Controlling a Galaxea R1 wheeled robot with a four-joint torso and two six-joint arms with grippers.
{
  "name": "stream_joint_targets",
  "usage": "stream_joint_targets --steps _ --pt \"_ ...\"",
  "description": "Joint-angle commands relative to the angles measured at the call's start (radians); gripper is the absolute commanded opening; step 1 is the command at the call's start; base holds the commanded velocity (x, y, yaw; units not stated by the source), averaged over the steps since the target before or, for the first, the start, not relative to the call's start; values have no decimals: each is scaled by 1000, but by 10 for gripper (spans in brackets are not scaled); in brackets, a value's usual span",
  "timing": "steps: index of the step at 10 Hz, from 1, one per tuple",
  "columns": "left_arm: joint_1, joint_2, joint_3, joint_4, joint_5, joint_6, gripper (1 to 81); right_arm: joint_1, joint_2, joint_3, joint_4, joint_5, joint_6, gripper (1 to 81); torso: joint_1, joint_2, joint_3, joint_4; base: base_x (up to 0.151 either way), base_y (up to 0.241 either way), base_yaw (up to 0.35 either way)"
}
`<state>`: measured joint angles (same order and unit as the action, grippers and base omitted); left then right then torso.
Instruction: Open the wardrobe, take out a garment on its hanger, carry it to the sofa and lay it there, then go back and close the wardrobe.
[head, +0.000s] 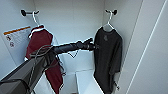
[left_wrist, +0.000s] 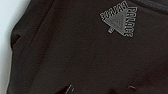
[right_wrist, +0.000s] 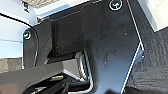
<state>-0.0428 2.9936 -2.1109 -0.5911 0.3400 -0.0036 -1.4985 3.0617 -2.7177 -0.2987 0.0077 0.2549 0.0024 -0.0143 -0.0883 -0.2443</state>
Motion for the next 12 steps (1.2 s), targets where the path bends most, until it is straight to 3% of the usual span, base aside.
stream_joint_targets --steps 1,8,11,12 --pt "-259 5 -55 -119 -44 -53 811 42 5 6 10 -49 4 811 0 0 0 0 0 0 0" --pt "-393 45 -138 -392 -78 -62 811 39 11 6 12 -49 4 811 0 0 0 0 0 0 0" --pt "-414 96 -208 -450 -85 -61 811 36 13 6 13 -49 4 811 0 0 0 0 0 0 0" --pt "-421 110 -216 -460 -85 -61 811 34 13 6 13 -48 4 811 0 0 0 -40 0 0 0"
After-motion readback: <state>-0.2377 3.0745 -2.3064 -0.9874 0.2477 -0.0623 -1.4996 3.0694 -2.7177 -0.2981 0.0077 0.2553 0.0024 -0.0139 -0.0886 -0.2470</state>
